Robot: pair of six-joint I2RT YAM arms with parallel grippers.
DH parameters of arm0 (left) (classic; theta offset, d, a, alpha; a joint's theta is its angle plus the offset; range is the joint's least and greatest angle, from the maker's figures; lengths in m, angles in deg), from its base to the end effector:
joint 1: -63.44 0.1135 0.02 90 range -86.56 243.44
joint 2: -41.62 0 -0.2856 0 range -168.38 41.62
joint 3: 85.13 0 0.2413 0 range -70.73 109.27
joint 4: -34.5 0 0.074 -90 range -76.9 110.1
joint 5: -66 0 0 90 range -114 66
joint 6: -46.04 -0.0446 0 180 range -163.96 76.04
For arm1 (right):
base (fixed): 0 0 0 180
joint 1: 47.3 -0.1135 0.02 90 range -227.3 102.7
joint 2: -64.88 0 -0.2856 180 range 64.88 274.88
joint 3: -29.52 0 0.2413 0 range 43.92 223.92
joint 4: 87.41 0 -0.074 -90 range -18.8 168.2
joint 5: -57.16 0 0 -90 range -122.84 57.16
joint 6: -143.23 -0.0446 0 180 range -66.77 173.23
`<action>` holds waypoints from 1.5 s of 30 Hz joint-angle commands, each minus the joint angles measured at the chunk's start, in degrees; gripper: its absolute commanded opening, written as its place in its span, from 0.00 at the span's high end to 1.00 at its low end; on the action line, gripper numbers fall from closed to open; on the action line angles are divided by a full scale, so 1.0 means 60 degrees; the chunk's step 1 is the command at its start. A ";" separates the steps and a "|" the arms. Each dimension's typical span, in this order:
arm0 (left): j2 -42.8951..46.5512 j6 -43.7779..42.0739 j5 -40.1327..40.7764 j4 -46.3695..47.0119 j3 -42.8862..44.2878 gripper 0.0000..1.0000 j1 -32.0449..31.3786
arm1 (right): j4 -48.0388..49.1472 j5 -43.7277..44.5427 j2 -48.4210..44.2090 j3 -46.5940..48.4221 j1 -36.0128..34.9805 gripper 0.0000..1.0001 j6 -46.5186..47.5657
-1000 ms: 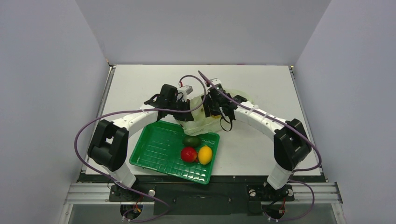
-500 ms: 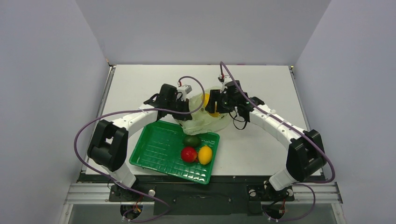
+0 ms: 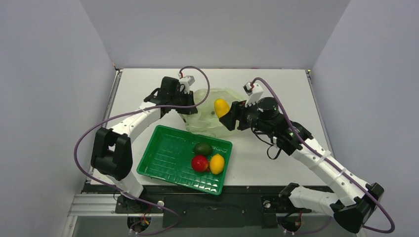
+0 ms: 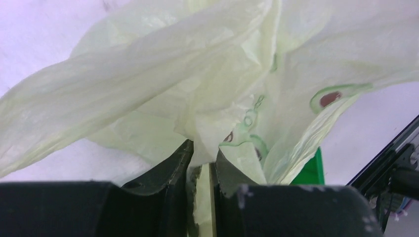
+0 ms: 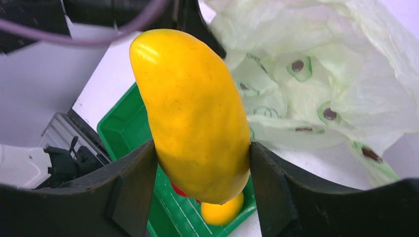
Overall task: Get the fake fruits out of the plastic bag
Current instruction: Take out the fake fruit from the plastic bag, then place the fake fruit in the bin.
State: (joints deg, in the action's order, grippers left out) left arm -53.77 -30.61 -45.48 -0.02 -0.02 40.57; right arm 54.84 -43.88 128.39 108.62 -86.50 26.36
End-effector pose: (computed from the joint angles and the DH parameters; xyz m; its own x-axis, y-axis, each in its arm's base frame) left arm 0.3311 -0.1574 0.2734 -0.7705 0.0918 -0.6308 0.4349 0.7992 -0.4149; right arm 0.1760 0.1546 0.3895 -0.6032 0.0804 -0.7935 -0.5438 0.6862 0.4830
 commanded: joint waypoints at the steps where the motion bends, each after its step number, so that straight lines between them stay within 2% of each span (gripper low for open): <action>1: -0.0117 0.0333 0.0419 0.0236 0.1455 0.89 0.0105 | -0.0414 0.0722 -0.0809 -0.0737 -0.0054 1.00 -0.0085; 2: -0.0300 0.0419 0.0519 0.0377 0.1851 0.99 0.0164 | -0.0436 0.0718 -0.0907 -0.0817 -0.0050 1.00 -0.0145; 3: -0.0411 0.0460 0.0694 0.0495 0.2034 1.00 0.0201 | -0.0500 0.0682 -0.1042 -0.0936 -0.0061 1.00 -0.0169; 6: -0.1116 0.0638 0.0726 0.1006 0.3165 1.00 0.0493 | -0.0677 0.0659 -0.1352 -0.1118 -0.0102 1.00 -0.0248; 13: -0.2586 0.0753 0.0674 0.0943 0.5730 1.00 0.1104 | -0.1377 0.1036 -0.2433 -0.1486 -0.0139 1.00 -0.0188; 18: -0.3501 0.0502 0.0232 -0.0657 0.7438 0.85 0.1519 | -0.1458 0.1113 -0.2598 -0.1709 -0.0151 1.00 -0.0178; 21: -0.3820 0.0628 -0.0170 -0.1685 0.7897 0.62 0.1875 | -0.1300 0.1019 -0.2468 -0.1728 -0.0176 1.00 -0.0186; 22: -0.3834 0.0667 -0.0328 -0.1839 0.7906 0.58 0.1957 | -0.1192 0.0947 -0.2388 -0.1723 -0.0183 1.00 -0.0207; 25: -0.3713 0.0685 -0.0443 -0.2591 0.7784 0.47 0.2322 | -0.1009 0.0804 -0.2242 -0.1719 -0.0223 1.00 -0.0247; 29: -0.2754 0.0625 -0.0178 -0.2743 0.6863 0.46 0.2622 | -0.0826 0.0731 -0.2052 -0.1717 -0.0324 1.00 -0.0299; 32: -0.1251 0.0688 -0.0090 -0.1974 0.5269 0.45 0.2770 | -0.0622 0.0727 -0.1926 -0.1823 -0.0416 1.00 -0.0394; 37: 0.0590 0.0596 -0.0370 -0.2108 0.3861 0.45 0.3097 | -0.0175 0.0832 -0.1593 -0.2079 -0.0808 1.00 -0.0671; 45: 0.4833 0.1003 -0.1490 -0.2116 0.0672 0.43 0.3254 | 0.0452 0.1769 -0.0005 -0.1656 -0.2646 1.00 -0.0971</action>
State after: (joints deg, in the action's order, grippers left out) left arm -34.95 -26.31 -49.15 -13.70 10.41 59.56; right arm 52.90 -37.04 123.95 96.10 -97.71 21.85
